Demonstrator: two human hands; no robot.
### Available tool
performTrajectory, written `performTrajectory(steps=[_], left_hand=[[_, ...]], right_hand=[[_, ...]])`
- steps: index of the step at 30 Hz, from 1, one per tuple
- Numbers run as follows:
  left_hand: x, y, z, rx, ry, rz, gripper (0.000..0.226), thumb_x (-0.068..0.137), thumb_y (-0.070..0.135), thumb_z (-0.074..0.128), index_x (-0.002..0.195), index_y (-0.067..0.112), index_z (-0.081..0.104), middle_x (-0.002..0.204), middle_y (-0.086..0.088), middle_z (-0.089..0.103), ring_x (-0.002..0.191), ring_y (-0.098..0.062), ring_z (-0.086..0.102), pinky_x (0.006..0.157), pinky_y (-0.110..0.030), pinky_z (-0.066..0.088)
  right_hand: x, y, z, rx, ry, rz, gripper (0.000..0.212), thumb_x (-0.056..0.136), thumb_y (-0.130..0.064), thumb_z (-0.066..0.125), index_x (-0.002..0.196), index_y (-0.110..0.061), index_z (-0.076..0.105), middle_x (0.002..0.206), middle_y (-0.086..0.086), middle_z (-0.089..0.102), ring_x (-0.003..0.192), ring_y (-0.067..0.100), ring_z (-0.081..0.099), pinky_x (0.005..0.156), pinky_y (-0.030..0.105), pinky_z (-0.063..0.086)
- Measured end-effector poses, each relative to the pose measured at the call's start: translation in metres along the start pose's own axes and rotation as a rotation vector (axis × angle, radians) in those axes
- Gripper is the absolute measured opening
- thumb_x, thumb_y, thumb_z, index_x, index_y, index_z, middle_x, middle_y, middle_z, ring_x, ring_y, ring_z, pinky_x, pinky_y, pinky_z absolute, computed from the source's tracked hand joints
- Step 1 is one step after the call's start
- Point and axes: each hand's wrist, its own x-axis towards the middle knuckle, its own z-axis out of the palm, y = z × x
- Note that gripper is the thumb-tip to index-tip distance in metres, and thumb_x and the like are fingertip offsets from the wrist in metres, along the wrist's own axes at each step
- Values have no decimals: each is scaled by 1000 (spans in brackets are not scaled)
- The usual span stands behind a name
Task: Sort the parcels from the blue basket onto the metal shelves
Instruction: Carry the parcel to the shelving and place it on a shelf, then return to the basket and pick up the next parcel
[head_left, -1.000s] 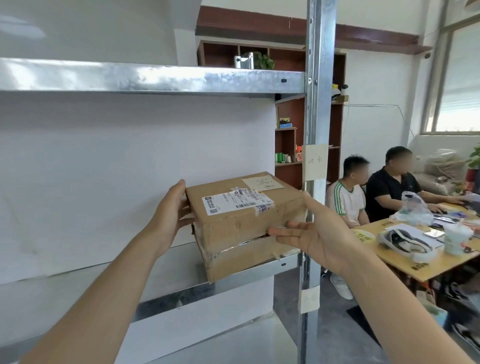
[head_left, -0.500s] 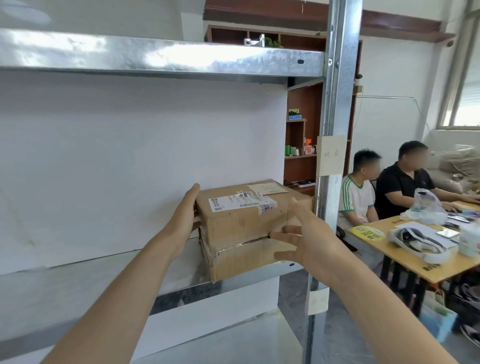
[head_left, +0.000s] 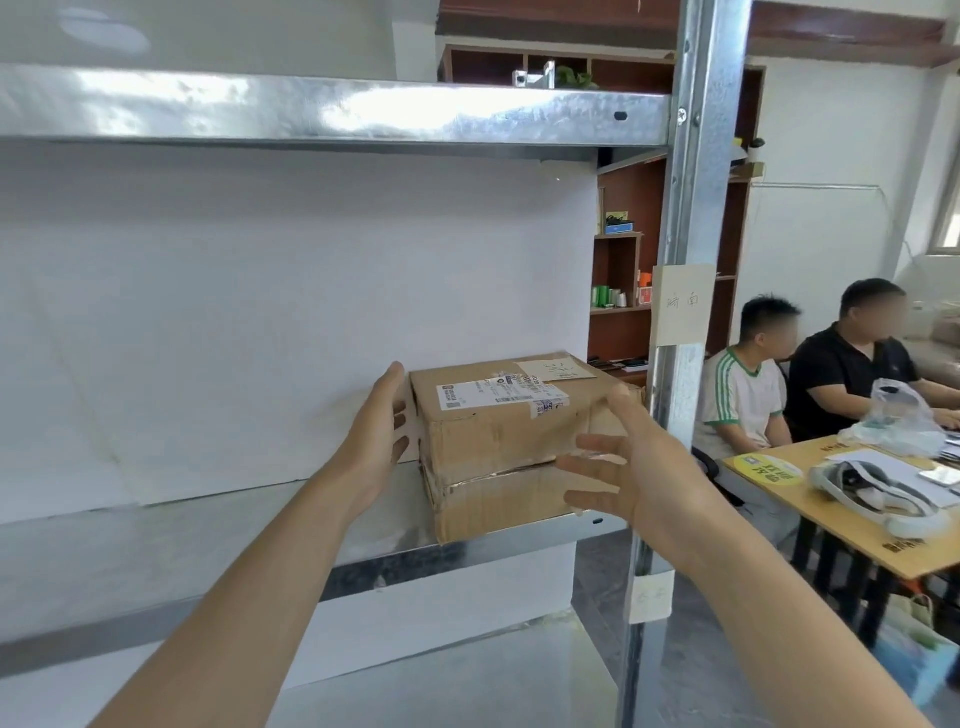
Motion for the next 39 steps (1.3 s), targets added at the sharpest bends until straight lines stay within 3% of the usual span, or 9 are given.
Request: performTrajectory(steps=[3, 8, 14, 19, 31, 36, 39], left_hand=[[-24, 13, -10, -62, 64, 56, 63, 105, 52, 40, 160, 22, 33, 166, -5, 35, 153, -23, 33, 126, -47, 27], [-82, 28, -45, -189, 164, 169, 56, 96, 49, 52, 148, 30, 54, 158, 2, 48, 146, -20, 44, 121, -46, 34], [-159, 21, -108, -235, 337, 216, 46, 103, 40, 44, 143, 23, 62, 146, -1, 64, 136, -24, 59, 118, -52, 41], [-225, 15, -168, -257, 513, 221, 49, 105, 43, 40, 143, 23, 62, 146, -2, 65, 135, -26, 60, 117, -54, 41], [-386, 4, -334, -241, 1116, 364, 47, 108, 30, 31, 143, 16, 59, 139, -8, 68, 129, -26, 64, 111, -46, 49], [-454, -11, -414, -287, 1227, 397, 54, 94, 39, 43, 138, 16, 64, 136, -9, 71, 126, -27, 67, 108, -47, 51], [-493, -21, -455, -294, 1272, 386, 50, 103, 35, 36, 141, 15, 61, 137, -9, 70, 129, -28, 65, 113, -51, 47]], right_hand=[[-6, -6, -1, 47, -62, -112, 44, 103, -56, 45, 135, -28, 59, 130, 10, 66, 112, 33, 73, 91, 53, 61], [-13, -3, 24, 229, -335, -185, 56, 104, -56, 38, 142, -24, 63, 137, 9, 70, 121, 29, 72, 100, 49, 56], [-20, 35, 96, 367, -568, -66, 59, 104, -56, 38, 141, -18, 64, 137, 12, 71, 124, 31, 70, 107, 54, 51], [-48, 71, 172, 387, -757, 42, 57, 105, -54, 38, 140, -19, 65, 136, 9, 72, 124, 31, 70, 108, 52, 50], [-187, 153, 378, 276, -1118, 253, 51, 106, -53, 38, 135, -23, 68, 136, 7, 72, 124, 26, 70, 111, 51, 50], [-249, 190, 453, 212, -1213, 317, 51, 107, -52, 35, 134, -24, 68, 140, 6, 69, 128, 25, 68, 113, 51, 49], [-285, 211, 494, 187, -1257, 361, 53, 107, -52, 35, 140, -23, 65, 141, 6, 68, 128, 26, 67, 112, 51, 49]])
